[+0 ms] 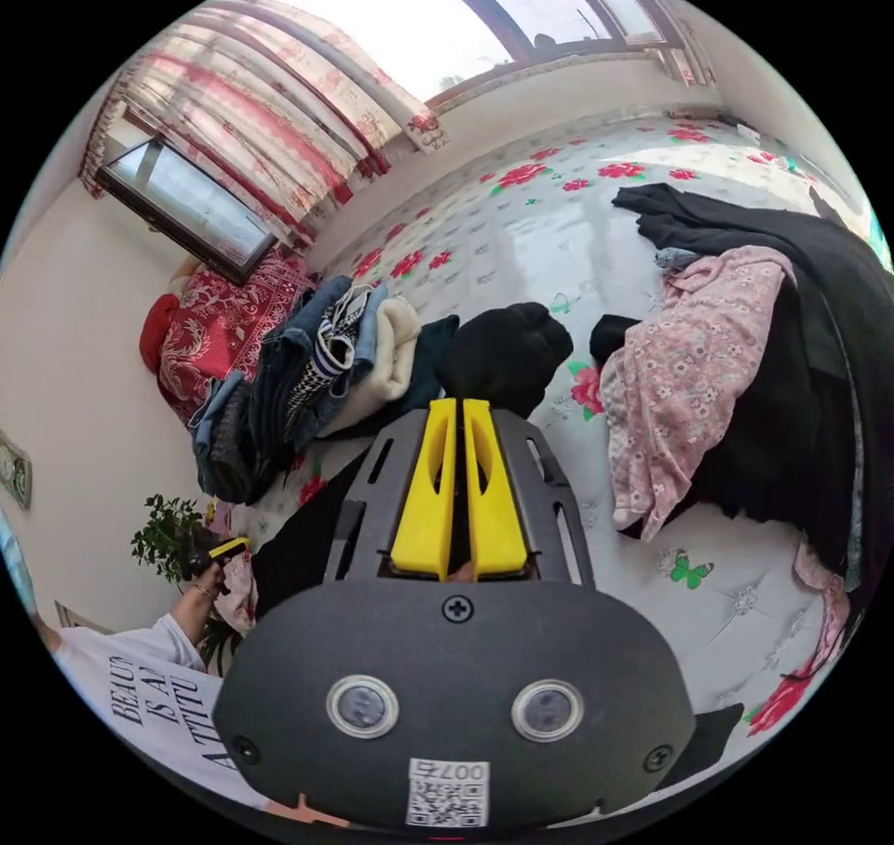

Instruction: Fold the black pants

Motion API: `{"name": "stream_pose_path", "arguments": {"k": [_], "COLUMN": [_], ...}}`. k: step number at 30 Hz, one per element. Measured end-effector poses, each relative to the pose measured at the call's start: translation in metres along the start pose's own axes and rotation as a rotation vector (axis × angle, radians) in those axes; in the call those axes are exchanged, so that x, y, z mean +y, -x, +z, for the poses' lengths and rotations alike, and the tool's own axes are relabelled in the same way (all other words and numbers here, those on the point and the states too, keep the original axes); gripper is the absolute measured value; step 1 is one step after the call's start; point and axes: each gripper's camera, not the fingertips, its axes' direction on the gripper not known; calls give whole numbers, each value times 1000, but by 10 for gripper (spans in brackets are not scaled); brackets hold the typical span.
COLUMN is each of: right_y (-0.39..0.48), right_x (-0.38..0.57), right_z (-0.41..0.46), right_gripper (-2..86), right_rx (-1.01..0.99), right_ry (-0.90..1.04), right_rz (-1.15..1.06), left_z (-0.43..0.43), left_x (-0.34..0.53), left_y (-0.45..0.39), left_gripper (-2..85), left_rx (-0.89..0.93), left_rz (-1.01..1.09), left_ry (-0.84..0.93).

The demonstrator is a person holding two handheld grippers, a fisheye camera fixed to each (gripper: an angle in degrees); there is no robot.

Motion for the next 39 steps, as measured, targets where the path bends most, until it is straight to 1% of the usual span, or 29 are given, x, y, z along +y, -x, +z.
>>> {"name": "stream_pose_path", "arguments": {"k": [1, 2, 3, 4, 5, 6, 7, 9, 10, 11, 12, 13, 15, 17, 22, 23, 24, 25, 26, 28, 29, 30, 31, 33, 34, 36, 37, 39], "right_y": [-4, -6, -6, -7, -9, -11, -19, -40, -61, -81, -89, -97, -97, -91, -78, -76, -76, -75, -76, -79, -83, -85, -89, -87, -76, -51, -33, -9], "right_x": [12, 26, 34, 53, 74, 86, 110, 141, 157, 168, 172, 176, 172, 153, 104, 93, 88, 79, 71, 57, 47, 41, 29, 7, -9, -31, -42, -49], "right_z": [-38, -78, -98, -138, -175, -193, -221, -245, -253, -258, -260, -265, -271, -281, -297, -299, -300, -302, -304, -304, -303, -303, -304, -312, -325, -352, -372, -401], "right_gripper": [-2, -2, -3, -3, -3, -3, -3, -3, -3, -3, -3, -3, -3, -3, -3, -3, -3, -3, -3, -3, -3, -3, -3, -3, -3, -3, -2, -2], "right_rx": [-27, -47, -55, -63, -56, -47, -14, 45, 67, 66, 62, 65, 80, 62, 72, 78, 81, 89, 99, 101, 94, 89, 70, 26, 6, -21, -30, -21], "right_ry": [-24, -51, -66, -96, -120, -127, -130, -101, -63, -34, -26, -20, -20, -26, -8, -5, -5, -8, -15, -21, -27, -29, -34, -53, -84, -128, -153, -189], "right_rz": [2, -4, -13, -28, -46, -51, -43, 7, 71, 150, 178, 207, 217, 217, 215, 224, 231, 243, 260, 290, 306, 318, 345, 364, 333, 245, 175, 82], "left_z": [-16, -51, -88, -105, -135, -154, -157, -144, -138, -128, -117, -111, -83, -64, -12, 8, 32, 29, 26, 22, 18, 9, 2, -50, -67, -151, -173, -256], "left_x": [7, 23, 42, 54, 78, 100, 108, 125, 124, 118, 106, 98, 55, 19, -63, -76, -84, -87, -90, -97, -101, -102, -101, -87, -81, -39, -24, 41], "left_y": [1, 1, 1, 1, 1, 3, 3, 7, 9, 12, 13, 14, 10, 1, -25, -33, -41, -40, -34, -19, -10, -3, 0, 23, 31, 64, 71, 86], "left_gripper": [-9, -9, -9, -9, -8, -8, -7, 0, 3, 25, 64, 73, 101, 109, 116, 118, 116, 116, 91, 57, 32, 6, 3, -6, -7, -9, -9, -9], "left_rx": [5, 16, 23, 24, 32, 50, 58, 92, 107, 163, 229, 258, 299, 276, 136, 81, 28, 66, 105, 172, 238, 249, 252, 298, 319, 371, 381, 424], "left_rz": [-4, -10, -16, -19, -25, -40, -54, -104, -125, -141, -148, -148, -136, -81, 54, 95, 148, 170, 146, 88, 77, 61, 67, 31, 15, -39, -51, -57], "left_ry": [-30, -90, -154, -185, -242, -272, -270, -202, -180, -159, -159, -150, -72, -17, 136, 201, 299, 264, 215, 220, 236, 236, 221, 87, 41, -176, -229, -410]}}
